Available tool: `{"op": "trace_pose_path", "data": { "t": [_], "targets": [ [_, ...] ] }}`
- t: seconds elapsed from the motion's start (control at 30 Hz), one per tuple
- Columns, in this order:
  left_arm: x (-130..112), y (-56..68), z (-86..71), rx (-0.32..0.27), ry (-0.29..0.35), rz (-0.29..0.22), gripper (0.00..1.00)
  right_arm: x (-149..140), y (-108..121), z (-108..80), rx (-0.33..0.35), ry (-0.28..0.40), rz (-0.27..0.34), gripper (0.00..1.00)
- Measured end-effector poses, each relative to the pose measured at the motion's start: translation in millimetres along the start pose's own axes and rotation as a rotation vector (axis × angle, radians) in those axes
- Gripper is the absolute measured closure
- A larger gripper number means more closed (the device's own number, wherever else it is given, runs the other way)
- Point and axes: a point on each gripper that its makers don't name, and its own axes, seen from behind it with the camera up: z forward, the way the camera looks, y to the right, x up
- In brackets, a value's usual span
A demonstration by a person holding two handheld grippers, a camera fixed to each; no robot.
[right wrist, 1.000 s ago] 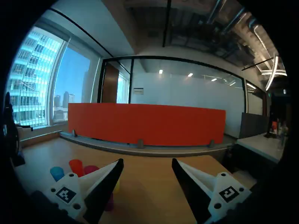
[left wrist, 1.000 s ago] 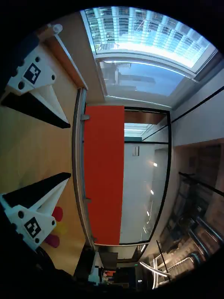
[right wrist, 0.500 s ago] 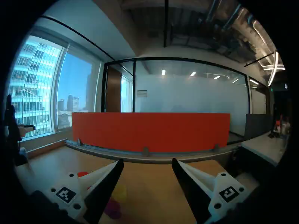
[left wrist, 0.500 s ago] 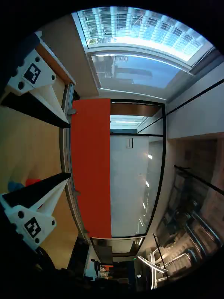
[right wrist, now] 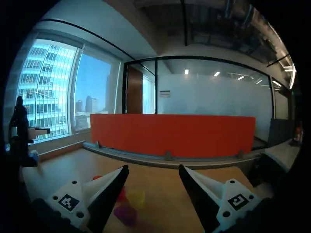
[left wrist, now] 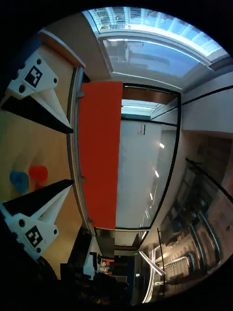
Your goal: Pour water
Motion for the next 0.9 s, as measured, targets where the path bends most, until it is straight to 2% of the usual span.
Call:
{"op": "trace_pose_path", "data": {
  "t": [0.27, 0.47, 0.67, 0.9],
  "targets": [
    [-5, 24.2, -1.5, -0.146, -0.015, -0.005, 0.13, 6, -38, -6.1, 0.182, 0.011, -0.026, 0.0],
    [-6, 33.2, -6.7, -0.211, -0.026, -0.012, 0.13, 17, -64, -14.4, 0.302, 0.02, -0.001, 0.0],
    [-10, 38.2, -10.7, -0.252, -0.039, -0.012, 0.13, 18, -69, -14.4, 0.343, 0.018, 0.0, 0.0],
    [-16, 40.6, -12.2, -0.272, -0.057, 0.02, 0.13, 11, -79, -14.5, 0.381, -0.015, -0.024, 0.0]
  ]
}}
